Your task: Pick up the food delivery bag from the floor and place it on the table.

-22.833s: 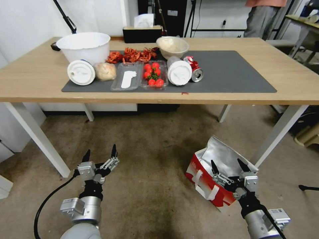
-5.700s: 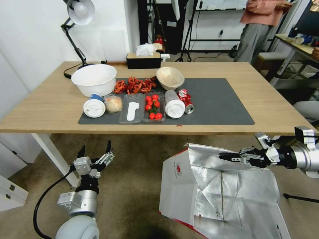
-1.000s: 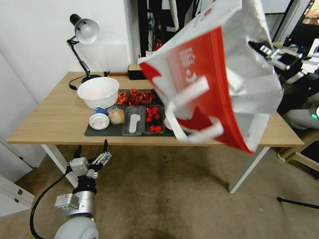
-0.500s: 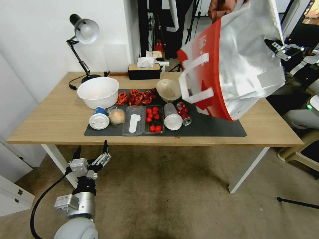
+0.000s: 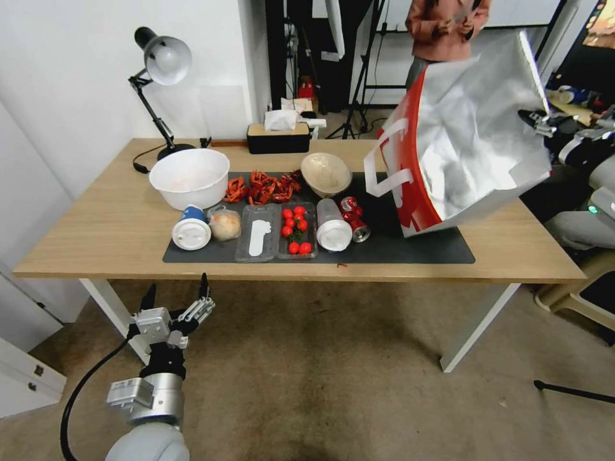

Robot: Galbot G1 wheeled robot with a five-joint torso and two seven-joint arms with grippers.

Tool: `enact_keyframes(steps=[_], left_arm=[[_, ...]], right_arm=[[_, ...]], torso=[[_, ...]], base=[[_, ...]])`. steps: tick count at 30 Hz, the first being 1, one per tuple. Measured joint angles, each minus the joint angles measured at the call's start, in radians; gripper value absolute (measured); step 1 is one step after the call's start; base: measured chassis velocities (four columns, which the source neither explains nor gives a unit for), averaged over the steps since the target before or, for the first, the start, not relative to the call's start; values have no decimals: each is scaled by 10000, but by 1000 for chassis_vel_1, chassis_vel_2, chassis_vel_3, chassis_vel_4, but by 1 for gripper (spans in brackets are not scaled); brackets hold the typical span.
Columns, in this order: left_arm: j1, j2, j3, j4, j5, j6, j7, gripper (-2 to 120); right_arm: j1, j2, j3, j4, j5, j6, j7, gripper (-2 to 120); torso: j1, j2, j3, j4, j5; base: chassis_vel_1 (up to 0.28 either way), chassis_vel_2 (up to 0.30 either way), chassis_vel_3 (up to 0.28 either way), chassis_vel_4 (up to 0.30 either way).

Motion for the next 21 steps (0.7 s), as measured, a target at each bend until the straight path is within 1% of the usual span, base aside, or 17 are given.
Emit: enact_keyframes(steps=[2,4,5,6,8,14,18,21], left_arm=[[2,-1,-11,-16,11,-1,-8,100],[2,-1,-11,-16,11,-1,-8,100],[-1,-5,-23,-16,35,-1,-11,100],[-1,-5,-23,-16,35,-1,-11,100],[8,-13,-28,-18,76,-1,-16,100],[13,-25,-31,-19,95,-1,-23,100],[-5,-22,-26,-19,99,-2,-42,100],[-20,-12,-26,-15,99,-2,-51,100]], right_arm=[[353,88,-243,-62,-33,-224,499,0],[353,88,-243,-62,-33,-224,499,0],[846,157,-566,-120,-43,-430,911,0],[846,157,-566,-120,-43,-430,911,0],[1306,216,-935,-265,-161,-706,1277,0],[1655,220,-1193,-335,-145,-1009,1545,0],[2057,238,-1539,-450,-140,-1151,1816,0],[2219,241,-1681,-546,-148,-1269,1930,0]], torso=[[0,0,0,1,0],[0,0,0,1,0],[0,-1,0,2,-2],[0,-1,0,2,-2],[0,-1,0,2,-1],[0,-1,0,-1,-1],[0,-1,0,3,-1],[1,-1,0,0,0]], base=[[0,0,0,0],[0,0,0,0],[0,0,0,0],[0,0,0,0],[0,0,0,0],[0,0,0,0],[0,0,0,0],[0,0,0,0]])
